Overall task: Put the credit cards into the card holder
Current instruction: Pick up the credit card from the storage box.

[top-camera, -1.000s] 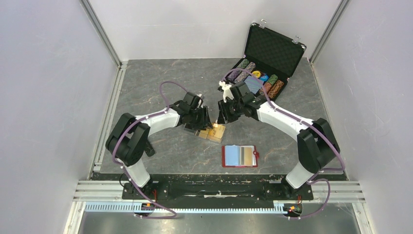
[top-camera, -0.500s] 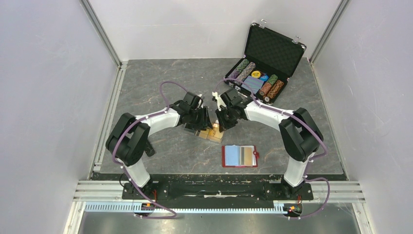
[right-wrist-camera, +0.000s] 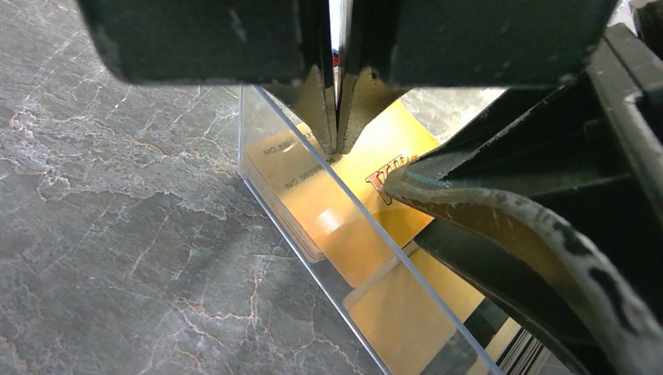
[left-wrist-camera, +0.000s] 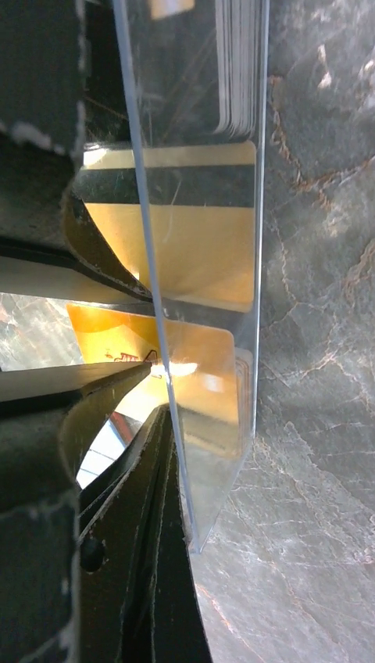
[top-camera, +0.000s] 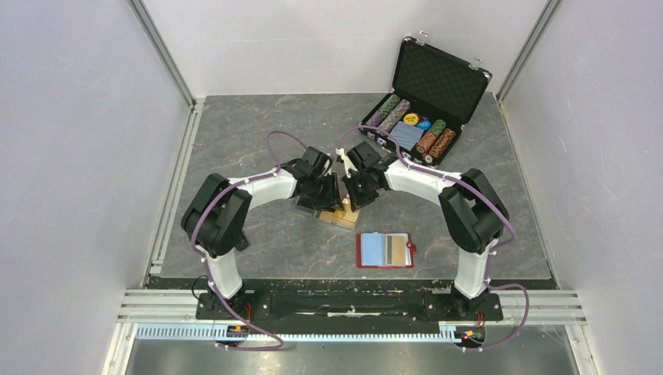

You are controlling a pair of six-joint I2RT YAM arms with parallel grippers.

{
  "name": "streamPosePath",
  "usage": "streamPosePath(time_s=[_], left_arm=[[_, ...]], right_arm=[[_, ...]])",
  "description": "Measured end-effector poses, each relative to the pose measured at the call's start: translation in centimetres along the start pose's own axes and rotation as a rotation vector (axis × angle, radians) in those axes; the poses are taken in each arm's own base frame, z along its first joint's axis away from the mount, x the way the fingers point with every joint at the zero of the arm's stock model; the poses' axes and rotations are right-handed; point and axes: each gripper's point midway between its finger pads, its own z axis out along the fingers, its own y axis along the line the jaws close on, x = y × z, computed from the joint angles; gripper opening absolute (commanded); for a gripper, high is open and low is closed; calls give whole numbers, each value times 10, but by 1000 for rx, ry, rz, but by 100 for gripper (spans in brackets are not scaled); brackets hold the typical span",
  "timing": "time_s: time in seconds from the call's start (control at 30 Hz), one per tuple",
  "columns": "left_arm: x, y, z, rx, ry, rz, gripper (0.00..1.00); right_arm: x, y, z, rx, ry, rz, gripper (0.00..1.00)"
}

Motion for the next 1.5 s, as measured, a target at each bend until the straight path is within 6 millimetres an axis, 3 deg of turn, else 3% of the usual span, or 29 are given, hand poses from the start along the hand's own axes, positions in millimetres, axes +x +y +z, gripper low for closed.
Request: streamPosePath(time_s=[0.37,0.57,0.8,0.87,1.03,1.23,1.33,1.5], left_arm=[[3,-4,-5,-9,12,9,7],[-2,-15,-17,21,-10,21,6],[-3,-26,-20,80,-6,24,17],[-5,-37,-17,136,-6,25,18],[-4,-46,-13,184,9,16,2],[-4,-41,-10,160,5,11,2],[-4,-41,-10,149,0,14,2],[-9,-46,-26,152,-50,27,2]], right_arm=[[0,0,0,0,0,0,0],[0,1,0,-4,0,1,0],[0,1,-1,-10,0,2,0],[-1,1,0,-12,-4,1,0],[1,1,0,-11,-2,5,2],[3,-3,-5,-4,-8,13,14],[2,-3,-13,-6,-26,16,26],[-20,-4,-51,-28,-144,37,47]])
